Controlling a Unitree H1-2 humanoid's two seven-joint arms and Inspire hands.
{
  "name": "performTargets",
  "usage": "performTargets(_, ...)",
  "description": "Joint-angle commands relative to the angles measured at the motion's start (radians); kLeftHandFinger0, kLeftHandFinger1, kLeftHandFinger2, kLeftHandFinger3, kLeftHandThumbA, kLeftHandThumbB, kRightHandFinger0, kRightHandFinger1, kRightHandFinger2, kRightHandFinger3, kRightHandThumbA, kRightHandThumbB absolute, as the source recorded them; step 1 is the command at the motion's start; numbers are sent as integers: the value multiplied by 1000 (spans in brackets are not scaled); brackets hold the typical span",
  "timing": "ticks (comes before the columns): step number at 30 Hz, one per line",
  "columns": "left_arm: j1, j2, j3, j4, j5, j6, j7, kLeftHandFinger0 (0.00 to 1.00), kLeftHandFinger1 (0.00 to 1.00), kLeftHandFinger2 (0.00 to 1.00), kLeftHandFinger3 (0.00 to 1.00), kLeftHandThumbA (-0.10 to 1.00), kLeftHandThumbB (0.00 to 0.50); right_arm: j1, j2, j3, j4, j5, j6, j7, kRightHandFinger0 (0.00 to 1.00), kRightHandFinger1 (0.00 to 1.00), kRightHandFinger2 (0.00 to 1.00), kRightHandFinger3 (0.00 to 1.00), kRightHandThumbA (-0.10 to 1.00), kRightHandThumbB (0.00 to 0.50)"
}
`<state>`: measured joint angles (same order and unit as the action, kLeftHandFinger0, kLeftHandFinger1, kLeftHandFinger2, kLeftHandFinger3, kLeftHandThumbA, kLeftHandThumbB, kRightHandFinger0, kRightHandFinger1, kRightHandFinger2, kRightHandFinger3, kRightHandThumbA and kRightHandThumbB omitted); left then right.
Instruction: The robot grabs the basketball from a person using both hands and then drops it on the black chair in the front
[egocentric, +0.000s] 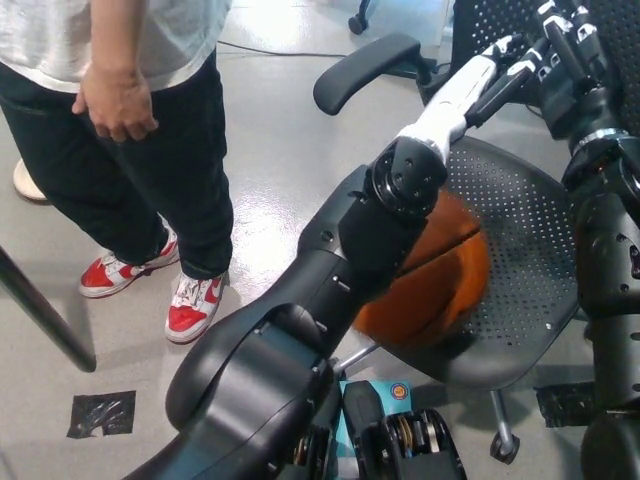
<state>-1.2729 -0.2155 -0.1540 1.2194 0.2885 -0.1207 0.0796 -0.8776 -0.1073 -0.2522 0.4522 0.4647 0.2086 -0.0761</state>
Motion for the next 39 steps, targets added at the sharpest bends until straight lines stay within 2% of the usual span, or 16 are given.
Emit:
performTargets(1, -74, 8, -15, -80, -14, -57, -36, 1000, 1000, 1000, 1000, 1000, 321, -64, -24, 46, -72, -55, -73, 67, 1000, 1000, 1000, 1000, 1000, 232)
performTargets(2, -65, 21, -21, -118, -9, -38, -43, 1000, 1000, 1000, 1000, 1000, 308, -64, -31, 57, -97, -58, -77, 79, 1000, 1000, 1000, 1000, 1000, 204)
performTargets(4, -49, 42, -16, -185, -19, -12, -61, 1000, 1000, 1000, 1000, 1000, 318, -60, -33, 77, -161, -74, -57, 72, 1000, 1000, 1000, 1000, 1000, 195)
performTargets(7, -31, 70, -8, -280, -33, 37, -96, 1000, 1000, 1000, 1000, 1000, 292, -51, -43, 104, -257, -121, -15, 29, 1000, 1000, 1000, 1000, 1000, 229)
performTargets(9, -19, 103, -12, -341, -29, 15, -112, 1000, 1000, 1000, 1000, 1000, 255, -45, -47, 112, -317, -133, 13, 15, 1000, 1000, 1000, 1000, 1000, 295)
performTargets(10, -9, 122, -19, -378, -18, 19, -120, 1000, 1000, 1000, 1000, 1000, 250, -43, -42, 110, -333, -129, 17, 11, 1000, 1000, 1000, 1000, 1000, 303)
performTargets(13, 26, 158, -23, -489, -18, 82, -162, 1000, 1000, 1000, 1000, 1000, 269, -29, -41, 113, -376, -134, 37, 7, 1000, 1000, 1000, 1000, 1000, 280)
performTargets(18, 85, 214, -30, -643, -28, 125, -221, 1000, 1000, 1000, 1000, 1000, 264, -13, -28, 105, -420, -131, 49, 3, 1000, 1000, 1000, 1000, 1000, 296)
performTargets(22, 153, 248, -31, -789, -41, 151, -256, 1000, 1000, 1000, 1000, 1000, 266, 2, -21, 96, -450, -127, 46, 5, 1000, 1000, 1000, 1000, 1000, 284)
performTargets(23, 204, 266, -31, -877, -55, 147, -276, 1000, 1000, 1000, 1000, 1000, 294, 17, -25, 100, -475, -132, 40, 12, 1000, 1000, 1000, 1000, 1000, 296)
performTargets(27, 310, 288, -36, -1063, -82, 198, -316, 1000, 1000, 1000, 1000, 1000, 330, 57, -32, 96, -556, -115, 51, 27, 1000, 1000, 1000, 1000, 1000, 278)
performTargets(29, 375, 292, -33, -1157, -105, 190, -323, 1000, 1000, 1000, 1000, 1000, 315, 88, -39, 95, -619, -105, 67, 31, 1000, 1000, 1000, 1000, 1000, 265)
performTargets(30, 413, 295, -33, -1209, -106, 177, -319, 1000, 1000, 1000, 1000, 1000, 288, 105, -45, 99, -650, -108, 65, 36, 1000, 1000, 1000, 1000, 1000, 270)
performTargets(32, 502, 314, -37, -1332, -125, 191, -339, 1000, 1000, 1000, 1000, 1000, 277, 150, -48, 98, -726, -113, 53, 39, 1000, 1000, 1000, 1000, 1000, 292)
performTargets(34, 565, 320, -38, -1402, -134, 190, -344, 1000, 1000, 1000, 1000, 1000, 285, 191, -50, 93, -791, -105, 57, 37, 1000, 1000, 1000, 1000, 1000, 303)
performTargets(39, 745, 356, -21, -1573, -173, 181, -348, 1000, 1000, 1000, 1000, 1000, 301, 347, -51, 96, -979, -85, 20, 58, 1000, 1000, 1000, 1000, 1000, 255)
